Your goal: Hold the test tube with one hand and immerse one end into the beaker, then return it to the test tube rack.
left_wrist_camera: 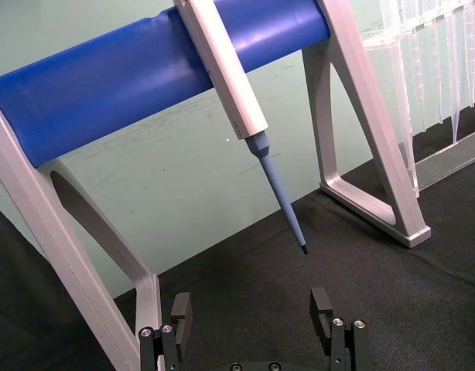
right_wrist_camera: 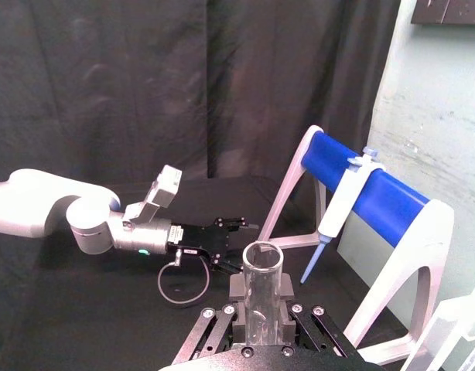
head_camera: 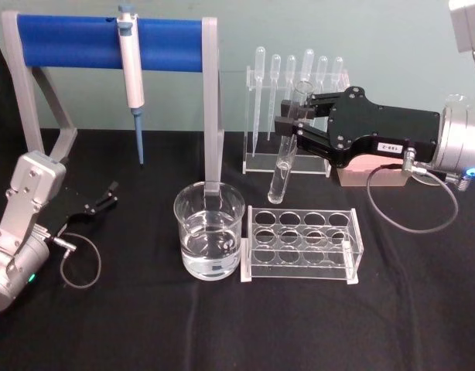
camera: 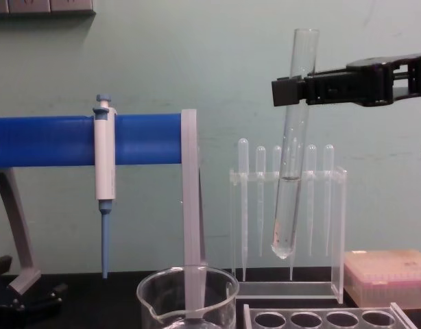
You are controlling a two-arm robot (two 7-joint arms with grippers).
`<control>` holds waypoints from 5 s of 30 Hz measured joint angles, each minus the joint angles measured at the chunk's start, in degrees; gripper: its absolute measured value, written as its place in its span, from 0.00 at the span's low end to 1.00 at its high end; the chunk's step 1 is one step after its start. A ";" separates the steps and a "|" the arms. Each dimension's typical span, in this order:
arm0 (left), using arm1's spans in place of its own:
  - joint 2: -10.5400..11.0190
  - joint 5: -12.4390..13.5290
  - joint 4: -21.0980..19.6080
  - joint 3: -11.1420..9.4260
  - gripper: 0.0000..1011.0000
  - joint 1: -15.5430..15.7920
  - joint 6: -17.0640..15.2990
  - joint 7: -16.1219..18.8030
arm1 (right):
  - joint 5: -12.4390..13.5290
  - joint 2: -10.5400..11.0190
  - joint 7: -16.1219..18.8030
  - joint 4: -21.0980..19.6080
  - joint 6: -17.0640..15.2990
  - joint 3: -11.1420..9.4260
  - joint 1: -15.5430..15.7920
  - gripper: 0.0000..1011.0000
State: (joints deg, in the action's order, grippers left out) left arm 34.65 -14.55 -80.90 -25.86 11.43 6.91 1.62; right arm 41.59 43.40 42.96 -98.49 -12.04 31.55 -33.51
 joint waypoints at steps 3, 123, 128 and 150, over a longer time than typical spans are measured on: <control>0.00 0.00 0.00 0.00 0.99 0.00 0.00 0.00 | 0.00 0.00 0.00 0.00 0.00 0.00 0.00 0.22; 0.00 0.00 0.00 0.00 0.99 0.00 0.00 0.00 | -12.35 -16.27 0.79 19.52 10.99 10.12 -2.73 0.22; 0.00 0.00 0.00 0.00 0.99 0.00 0.00 0.00 | -12.78 -16.67 1.34 20.33 11.27 9.95 -2.28 0.23; 0.00 0.00 0.00 0.00 0.99 0.00 0.00 0.00 | -13.45 -17.95 2.97 23.50 12.55 9.40 -1.25 0.22</control>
State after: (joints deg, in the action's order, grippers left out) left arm 34.65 -14.55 -80.90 -25.86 11.43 6.90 1.62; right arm 28.14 25.45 45.93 -74.99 0.51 40.96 -34.76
